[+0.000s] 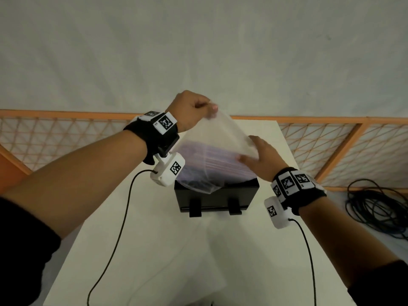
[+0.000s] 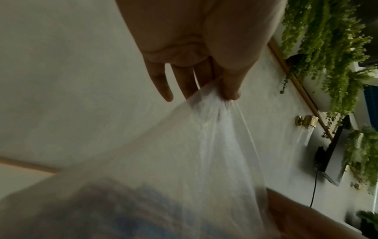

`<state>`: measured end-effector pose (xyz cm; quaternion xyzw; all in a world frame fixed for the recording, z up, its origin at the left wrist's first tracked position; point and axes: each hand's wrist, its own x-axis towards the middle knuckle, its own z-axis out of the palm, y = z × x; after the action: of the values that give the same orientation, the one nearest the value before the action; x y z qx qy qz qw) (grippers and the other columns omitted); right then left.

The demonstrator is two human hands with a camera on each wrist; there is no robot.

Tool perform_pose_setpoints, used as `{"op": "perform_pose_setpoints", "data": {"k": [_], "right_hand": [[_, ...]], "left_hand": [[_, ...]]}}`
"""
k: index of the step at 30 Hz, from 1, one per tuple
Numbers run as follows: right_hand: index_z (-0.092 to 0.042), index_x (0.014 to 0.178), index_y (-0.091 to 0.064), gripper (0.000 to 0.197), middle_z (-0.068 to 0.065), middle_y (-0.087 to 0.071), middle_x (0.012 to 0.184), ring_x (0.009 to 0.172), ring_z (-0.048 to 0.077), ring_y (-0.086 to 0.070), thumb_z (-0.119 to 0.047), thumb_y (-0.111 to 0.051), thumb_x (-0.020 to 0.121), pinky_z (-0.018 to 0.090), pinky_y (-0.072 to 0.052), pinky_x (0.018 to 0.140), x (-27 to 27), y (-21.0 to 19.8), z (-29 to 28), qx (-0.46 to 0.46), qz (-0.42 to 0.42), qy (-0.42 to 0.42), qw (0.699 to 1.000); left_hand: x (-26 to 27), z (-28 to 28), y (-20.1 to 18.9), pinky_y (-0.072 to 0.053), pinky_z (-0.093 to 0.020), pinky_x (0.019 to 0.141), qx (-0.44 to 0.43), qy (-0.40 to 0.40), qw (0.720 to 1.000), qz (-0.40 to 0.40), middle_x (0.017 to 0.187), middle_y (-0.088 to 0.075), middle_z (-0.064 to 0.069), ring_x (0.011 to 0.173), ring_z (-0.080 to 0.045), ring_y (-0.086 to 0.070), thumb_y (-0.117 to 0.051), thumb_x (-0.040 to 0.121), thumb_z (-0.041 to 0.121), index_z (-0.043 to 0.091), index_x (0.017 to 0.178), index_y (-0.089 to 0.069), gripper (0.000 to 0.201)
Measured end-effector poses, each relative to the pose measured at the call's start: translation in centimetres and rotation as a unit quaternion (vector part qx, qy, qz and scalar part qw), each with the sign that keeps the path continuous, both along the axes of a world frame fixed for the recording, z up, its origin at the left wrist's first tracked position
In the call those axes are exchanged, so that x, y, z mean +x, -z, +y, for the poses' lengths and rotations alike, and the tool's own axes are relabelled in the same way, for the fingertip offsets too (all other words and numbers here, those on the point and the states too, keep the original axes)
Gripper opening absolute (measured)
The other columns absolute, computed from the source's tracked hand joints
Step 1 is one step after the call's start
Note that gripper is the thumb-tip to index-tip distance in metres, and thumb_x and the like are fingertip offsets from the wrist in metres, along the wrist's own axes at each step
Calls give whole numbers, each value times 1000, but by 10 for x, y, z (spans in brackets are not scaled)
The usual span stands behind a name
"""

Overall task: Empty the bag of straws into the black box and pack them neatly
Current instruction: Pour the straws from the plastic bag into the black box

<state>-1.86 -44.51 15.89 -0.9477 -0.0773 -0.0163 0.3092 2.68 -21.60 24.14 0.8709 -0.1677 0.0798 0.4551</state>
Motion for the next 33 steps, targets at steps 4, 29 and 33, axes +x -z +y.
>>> {"op": "perform_pose_setpoints", "data": {"k": [4, 29, 33], "right_hand": [[-13, 120, -53, 30, 8, -58, 123, 111, 25, -56, -22, -57, 91, 23, -38, 79, 4, 9, 6, 47, 25, 1, 999], [-25, 84, -51, 18, -4, -49, 68, 61, 10, -46, -12, -44, 94, 24, -40, 65, 18, 62, 36, 131, 109, -2, 985], [-19, 113, -43, 26, -12, -52, 83, 76, 9, -54, -12, -54, 91, 6, -41, 56, 12, 51, 34, 178, 73, 1, 981]], "left_hand": [[-5, -9, 3, -44, -15, 83, -82, 7, 996, 42, 96, -72, -3, 82, -2, -59, -61, 91, 26, 18, 96, -72, 14], [-27, 29, 128, -47, -18, 72, -207, -141, 920, 300, 96, -56, -12, 87, -23, -53, -20, 103, 41, 15, 103, -54, 43], [-32, 31, 140, -37, -25, 101, -184, -141, 927, 295, 132, -50, -12, 121, -24, -47, -18, 102, 43, 9, 127, -49, 52]]}}
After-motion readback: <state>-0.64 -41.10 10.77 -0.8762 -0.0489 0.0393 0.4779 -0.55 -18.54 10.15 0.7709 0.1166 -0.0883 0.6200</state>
